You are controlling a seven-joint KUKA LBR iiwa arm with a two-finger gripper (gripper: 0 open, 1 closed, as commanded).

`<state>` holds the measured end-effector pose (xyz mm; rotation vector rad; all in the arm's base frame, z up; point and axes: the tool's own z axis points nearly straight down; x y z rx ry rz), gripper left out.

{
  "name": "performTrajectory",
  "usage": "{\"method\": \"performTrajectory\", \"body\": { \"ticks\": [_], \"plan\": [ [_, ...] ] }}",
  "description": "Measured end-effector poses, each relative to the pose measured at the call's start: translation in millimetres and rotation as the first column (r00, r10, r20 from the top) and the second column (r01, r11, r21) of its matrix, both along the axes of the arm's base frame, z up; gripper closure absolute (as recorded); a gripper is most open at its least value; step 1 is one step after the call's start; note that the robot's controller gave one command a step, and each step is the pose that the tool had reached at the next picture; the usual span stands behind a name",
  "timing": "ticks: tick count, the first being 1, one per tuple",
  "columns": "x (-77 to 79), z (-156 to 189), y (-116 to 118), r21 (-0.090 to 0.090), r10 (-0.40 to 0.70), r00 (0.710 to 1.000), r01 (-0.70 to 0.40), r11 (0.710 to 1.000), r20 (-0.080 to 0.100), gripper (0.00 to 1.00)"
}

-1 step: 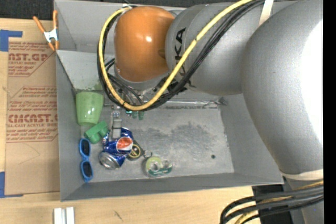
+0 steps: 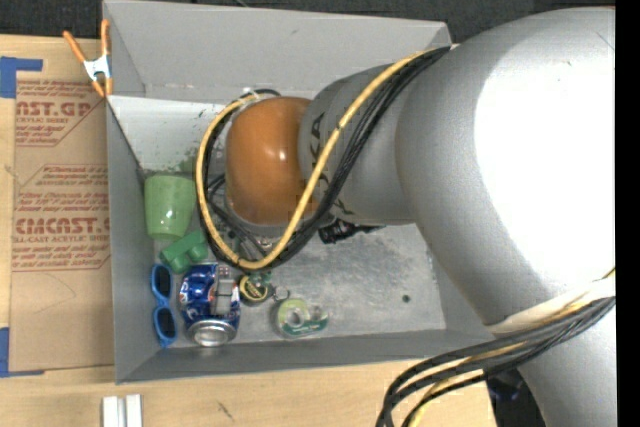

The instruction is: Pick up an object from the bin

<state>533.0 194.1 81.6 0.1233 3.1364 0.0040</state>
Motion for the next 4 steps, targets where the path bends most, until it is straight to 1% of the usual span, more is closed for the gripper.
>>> {"method": "performTrajectory", "body": {
  "ticks": [1, 2, 3, 4],
  "plan": [
    [2.7, 19, -19, -0.001, -0.134, 0.991, 0.134, 0.991, -0.001, 0.00],
    [-17.9, 19, 53, 0.000, 0.327, 0.945, -0.327, 0.945, 0.001, 0.00],
    [5.5, -9, 53, -0.002, 0.455, 0.890, -0.455, 0.890, 0.000, 0.00],
    [5.8, -8, 54, 0.000, 0.456, 0.890, -0.456, 0.890, 0.003, 0.00]
  ]
}}
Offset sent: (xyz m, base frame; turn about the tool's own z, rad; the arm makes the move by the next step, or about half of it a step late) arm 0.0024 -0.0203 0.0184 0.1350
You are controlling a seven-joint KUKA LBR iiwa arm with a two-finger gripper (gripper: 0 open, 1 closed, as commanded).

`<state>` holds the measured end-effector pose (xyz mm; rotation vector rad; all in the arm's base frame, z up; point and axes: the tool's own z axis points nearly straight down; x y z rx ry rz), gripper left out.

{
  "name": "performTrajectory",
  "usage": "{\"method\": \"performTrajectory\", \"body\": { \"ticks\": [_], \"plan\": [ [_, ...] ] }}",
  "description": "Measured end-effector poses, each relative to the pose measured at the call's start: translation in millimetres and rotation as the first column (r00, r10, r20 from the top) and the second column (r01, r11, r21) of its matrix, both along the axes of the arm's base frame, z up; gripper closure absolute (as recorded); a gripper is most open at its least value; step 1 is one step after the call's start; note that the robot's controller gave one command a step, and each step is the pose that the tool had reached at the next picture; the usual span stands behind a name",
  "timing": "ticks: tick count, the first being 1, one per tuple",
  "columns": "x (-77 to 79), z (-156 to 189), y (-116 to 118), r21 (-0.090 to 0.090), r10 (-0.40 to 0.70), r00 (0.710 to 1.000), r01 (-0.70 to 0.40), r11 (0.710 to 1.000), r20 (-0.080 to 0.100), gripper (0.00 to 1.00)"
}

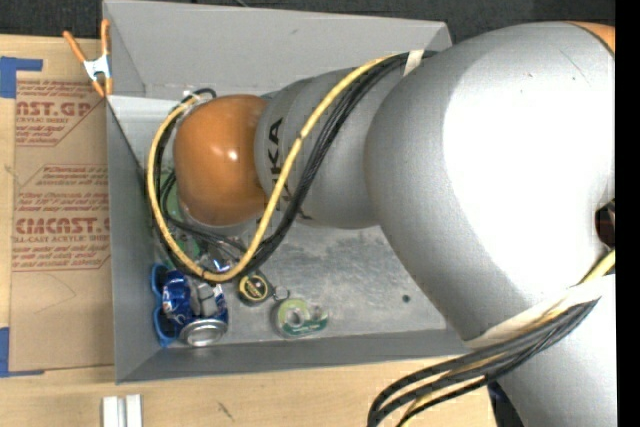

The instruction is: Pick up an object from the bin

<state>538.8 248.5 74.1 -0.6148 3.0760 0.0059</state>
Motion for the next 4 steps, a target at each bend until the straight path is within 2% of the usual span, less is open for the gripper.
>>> {"method": "performTrajectory", "body": {
  "ticks": [1, 2, 3, 4],
  "plan": [
    [2.5, 5, 0, 0.000, -0.001, 1.000, 0.001, 1.000, 0.003, 1.00],
    [2.9, 29, 0, -0.003, -0.001, 1.000, 0.001, 1.000, -0.002, 1.00],
    [4.0, 74, 2, -0.001, -0.001, 1.000, 0.001, 1.000, 0.002, 1.00],
    [4.7, 92, 3, -0.002, -0.001, 1.000, 0.001, 1.000, 0.000, 1.00]
  ]
}}
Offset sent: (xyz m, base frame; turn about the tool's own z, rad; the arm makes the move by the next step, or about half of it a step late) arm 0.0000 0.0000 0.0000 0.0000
